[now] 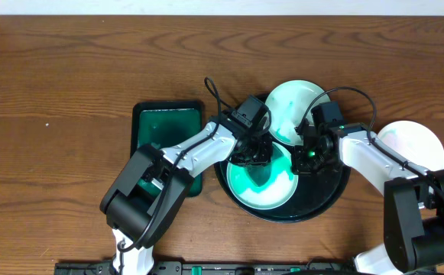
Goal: Clean dirty plates on tray and stack at the side
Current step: 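Scrub the lower white plate with the sponge in the left gripper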
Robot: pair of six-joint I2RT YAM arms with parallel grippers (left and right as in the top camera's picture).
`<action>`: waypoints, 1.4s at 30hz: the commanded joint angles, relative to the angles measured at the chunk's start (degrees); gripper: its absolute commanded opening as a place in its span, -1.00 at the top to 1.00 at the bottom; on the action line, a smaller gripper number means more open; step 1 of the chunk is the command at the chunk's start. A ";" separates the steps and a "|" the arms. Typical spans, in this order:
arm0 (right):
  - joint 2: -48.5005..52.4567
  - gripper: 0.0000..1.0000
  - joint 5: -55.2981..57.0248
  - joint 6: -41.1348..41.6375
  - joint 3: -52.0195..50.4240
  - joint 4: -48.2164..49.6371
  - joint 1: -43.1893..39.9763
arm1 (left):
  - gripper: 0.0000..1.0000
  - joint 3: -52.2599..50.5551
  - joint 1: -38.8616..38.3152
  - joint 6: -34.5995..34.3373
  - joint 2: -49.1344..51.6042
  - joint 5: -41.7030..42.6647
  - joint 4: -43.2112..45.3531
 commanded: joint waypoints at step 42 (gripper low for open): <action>1.55 0.97 4.81 9.27 -0.70 1.95 -0.02 | 0.84 -0.09 1.14 2.73 -0.48 5.86 -1.90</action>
